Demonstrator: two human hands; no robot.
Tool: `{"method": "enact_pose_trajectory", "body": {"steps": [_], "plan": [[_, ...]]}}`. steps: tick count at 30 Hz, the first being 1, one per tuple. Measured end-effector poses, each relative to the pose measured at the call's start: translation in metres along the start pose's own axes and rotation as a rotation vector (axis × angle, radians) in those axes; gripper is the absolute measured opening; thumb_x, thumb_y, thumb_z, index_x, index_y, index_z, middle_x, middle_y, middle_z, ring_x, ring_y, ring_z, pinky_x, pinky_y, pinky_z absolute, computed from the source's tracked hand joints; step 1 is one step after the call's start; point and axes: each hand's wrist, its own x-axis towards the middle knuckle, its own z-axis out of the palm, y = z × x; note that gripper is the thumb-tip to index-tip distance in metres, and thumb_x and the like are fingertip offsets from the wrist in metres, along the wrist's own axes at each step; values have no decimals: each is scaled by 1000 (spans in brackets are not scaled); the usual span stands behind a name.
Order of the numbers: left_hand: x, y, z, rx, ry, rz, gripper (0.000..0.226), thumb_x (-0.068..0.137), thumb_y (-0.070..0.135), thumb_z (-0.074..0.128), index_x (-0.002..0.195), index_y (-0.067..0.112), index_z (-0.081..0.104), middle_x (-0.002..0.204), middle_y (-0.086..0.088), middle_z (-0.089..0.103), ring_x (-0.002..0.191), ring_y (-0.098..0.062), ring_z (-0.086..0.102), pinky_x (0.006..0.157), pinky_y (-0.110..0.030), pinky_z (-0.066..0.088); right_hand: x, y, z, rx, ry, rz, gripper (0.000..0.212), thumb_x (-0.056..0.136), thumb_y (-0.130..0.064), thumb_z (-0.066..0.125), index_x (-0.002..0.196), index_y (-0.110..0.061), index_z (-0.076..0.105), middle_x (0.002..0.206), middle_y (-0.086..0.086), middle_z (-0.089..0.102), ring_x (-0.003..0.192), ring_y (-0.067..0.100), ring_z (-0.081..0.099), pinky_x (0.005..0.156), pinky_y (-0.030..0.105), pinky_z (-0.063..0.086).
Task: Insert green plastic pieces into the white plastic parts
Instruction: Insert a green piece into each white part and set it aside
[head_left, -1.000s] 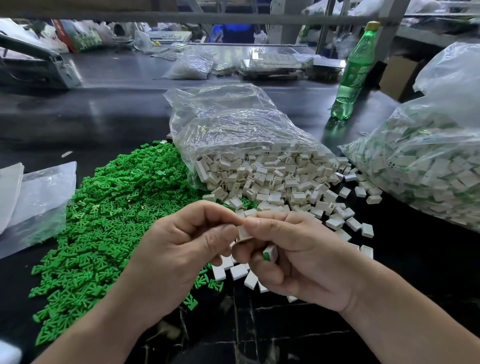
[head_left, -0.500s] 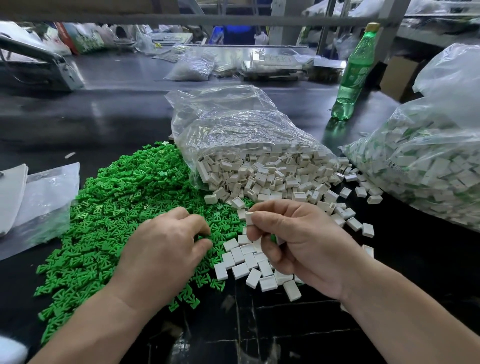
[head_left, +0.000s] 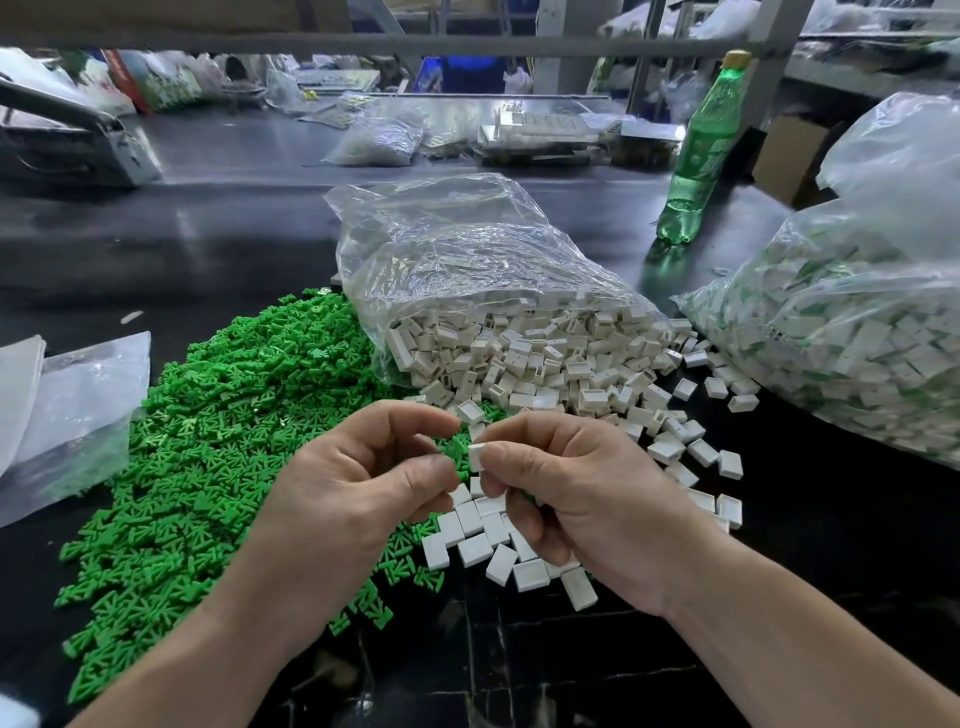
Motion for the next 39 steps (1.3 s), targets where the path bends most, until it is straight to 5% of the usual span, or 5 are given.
{"method": "enact_pose_trajectory", "body": {"steps": [4,9,12,26,39], "plan": [[0,-5,1,13,-12,50,20,85,13,71,94,31,75,79,-7,72,72,-19,70,64,-24,56,-1,-2,3,8,-3,-6,9,87,-27,71,89,-20,76,76,3,65,50,15,49,39,22,37],[0,-6,3,-16,54,72,14,79,31,69,89,21,69,85,-5,75,80,-19,73,69,-24,59,-3,-2,2,16,47,-19,9,95,-24,69,89,-20,75,76,3,65,52,14,49,39,22,38],[-3,-4,7,30,71,62,17,74,39,71,83,24,70,68,-2,65,61,-13,61,60,-19,53,-3,-2,4,-56,52,-47,11,91,-33,71,90,-22,73,75,2,65,53,15,50,41,23,39],[-1,-12,9,-192,21,24,12,80,31,70,81,19,69,74,-12,68,64,-23,65,55,-25,52,-6,-1,8,-206,73,-169,13,89,-36,66,93,-24,71,72,2,64,52,13,52,42,22,39],[1,-9,13,-543,-150,-72,30,85,30,74,103,8,68,74,-16,62,60,-24,62,46,-29,51,-7,-3,15,-17,25,-98,19,93,-33,63,89,-16,69,70,4,60,50,13,47,40,22,37]]}}
